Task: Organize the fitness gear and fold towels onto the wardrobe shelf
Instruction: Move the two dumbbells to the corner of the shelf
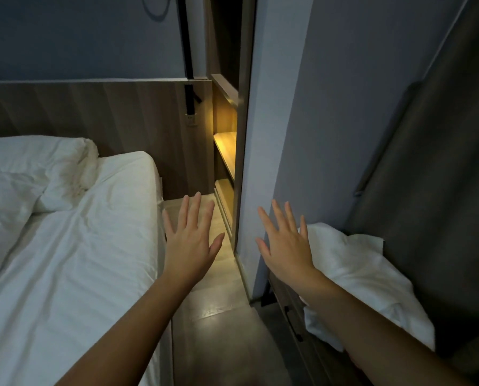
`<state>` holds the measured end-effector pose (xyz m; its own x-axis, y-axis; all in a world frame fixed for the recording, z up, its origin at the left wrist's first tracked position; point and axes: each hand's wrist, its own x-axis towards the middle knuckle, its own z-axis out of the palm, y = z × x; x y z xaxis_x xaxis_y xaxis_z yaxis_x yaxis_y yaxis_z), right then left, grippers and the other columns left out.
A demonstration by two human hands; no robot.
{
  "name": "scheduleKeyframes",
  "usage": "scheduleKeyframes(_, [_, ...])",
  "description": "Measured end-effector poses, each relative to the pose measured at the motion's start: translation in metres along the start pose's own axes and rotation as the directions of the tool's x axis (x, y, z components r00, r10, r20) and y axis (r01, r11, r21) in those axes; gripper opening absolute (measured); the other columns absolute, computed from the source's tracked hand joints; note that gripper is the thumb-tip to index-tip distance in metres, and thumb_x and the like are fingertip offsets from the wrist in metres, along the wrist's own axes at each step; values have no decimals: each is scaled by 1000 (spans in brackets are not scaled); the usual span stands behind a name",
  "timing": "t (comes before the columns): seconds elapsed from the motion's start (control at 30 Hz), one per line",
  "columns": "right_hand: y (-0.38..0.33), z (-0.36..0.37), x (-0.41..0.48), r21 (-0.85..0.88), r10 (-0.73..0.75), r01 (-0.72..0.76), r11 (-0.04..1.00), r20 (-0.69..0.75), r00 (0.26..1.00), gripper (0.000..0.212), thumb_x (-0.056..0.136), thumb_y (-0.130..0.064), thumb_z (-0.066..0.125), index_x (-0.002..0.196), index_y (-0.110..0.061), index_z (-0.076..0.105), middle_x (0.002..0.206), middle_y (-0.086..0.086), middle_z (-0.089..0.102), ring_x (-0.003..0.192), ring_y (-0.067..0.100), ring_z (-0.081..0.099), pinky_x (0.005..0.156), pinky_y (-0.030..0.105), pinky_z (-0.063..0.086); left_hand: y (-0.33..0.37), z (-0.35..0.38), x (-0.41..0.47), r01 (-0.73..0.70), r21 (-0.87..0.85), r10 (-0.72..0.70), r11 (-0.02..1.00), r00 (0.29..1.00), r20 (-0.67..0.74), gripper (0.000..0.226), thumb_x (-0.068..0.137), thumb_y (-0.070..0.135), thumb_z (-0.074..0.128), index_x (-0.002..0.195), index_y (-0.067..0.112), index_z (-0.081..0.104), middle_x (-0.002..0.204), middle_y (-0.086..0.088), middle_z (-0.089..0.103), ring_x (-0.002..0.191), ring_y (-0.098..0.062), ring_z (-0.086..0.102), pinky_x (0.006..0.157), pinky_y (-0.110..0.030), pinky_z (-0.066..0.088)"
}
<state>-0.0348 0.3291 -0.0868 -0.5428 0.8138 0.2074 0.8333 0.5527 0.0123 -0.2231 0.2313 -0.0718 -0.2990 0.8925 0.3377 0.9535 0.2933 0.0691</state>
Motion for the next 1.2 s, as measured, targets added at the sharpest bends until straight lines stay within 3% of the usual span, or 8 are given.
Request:
scheduleKeyframes(0.23, [-21,30,76,-12,48,-48,999,43,998,71,95,-60,27,154,-35,-2,164,1,-3,150,29,-6,117,54,1,-43,40,75,-59,-1,59,998,996,67,77,89,66,12,154,25,18,163,-5,5,150,-28,-1,116,-61,7])
scheduleKeyframes(0.4, [-37,45,126,47,14,-11,999,-72,997,64,93,-52,50,150,-27,33,157,7,27,146,34,23,114,55,17,-66,71,124,-50,24,47,998,993,106,80,87,68,4,155,27,9,164,-4,-3,150,-27,-7,116,-59,4])
scheduleKeyframes(0.57, [-39,80,201,37,-1,-1,999,51,999,67,97,-56,33,154,-31,10,163,5,6,150,31,3,118,55,8,-96,111,183,-39,14,37,999,994,106,78,89,67,14,155,25,17,163,-4,5,150,-28,-1,117,-60,3])
scheduleKeyframes(0.73, [-36,110,280,11,-30,29,1000,98,995,68,98,-57,27,154,-30,0,163,6,-2,150,31,-3,118,56,6,-124,148,248,-12,21,9,1000,990,138,76,90,67,16,153,25,23,163,-5,11,150,-28,4,117,-62,4])
scheduleKeyframes(0.93, [-48,138,383,20,-77,75,997,146,986,67,99,-57,25,154,-31,-1,163,5,-6,149,30,-11,116,56,0,-157,174,331,42,32,-45,999,991,124,74,90,65,23,150,24,33,161,-6,20,149,-30,11,114,-57,-6])
scheduleKeyframes(1.2, [-58,165,475,48,-53,44,998,196,979,67,99,-56,29,155,-31,1,163,4,-7,149,30,-11,118,57,5,-192,219,421,29,29,-32,999,990,140,73,89,65,27,147,22,40,157,-8,30,147,-32,21,114,-61,9])
